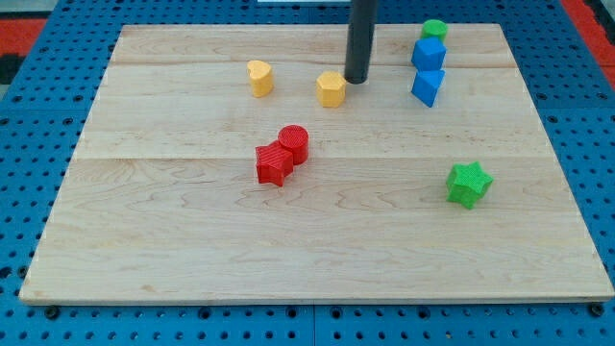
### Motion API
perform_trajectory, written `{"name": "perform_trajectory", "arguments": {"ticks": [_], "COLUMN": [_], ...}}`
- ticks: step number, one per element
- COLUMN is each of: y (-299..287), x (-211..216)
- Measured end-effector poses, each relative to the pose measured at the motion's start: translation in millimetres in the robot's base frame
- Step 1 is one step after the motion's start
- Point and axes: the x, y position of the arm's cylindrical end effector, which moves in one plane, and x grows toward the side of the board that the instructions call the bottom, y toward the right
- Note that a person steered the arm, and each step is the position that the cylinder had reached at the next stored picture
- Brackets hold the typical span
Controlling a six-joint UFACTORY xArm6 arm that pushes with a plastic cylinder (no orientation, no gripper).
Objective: Push the blue cube into blue triangle to the left
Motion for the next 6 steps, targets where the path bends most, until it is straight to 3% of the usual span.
{"name": "perform_trajectory", "arguments": {"ticks": [2,3,4,6], "y": [5.8,-67.5,-87.8,115.9], "x": [50.8,38.1,31.1,86.5]}}
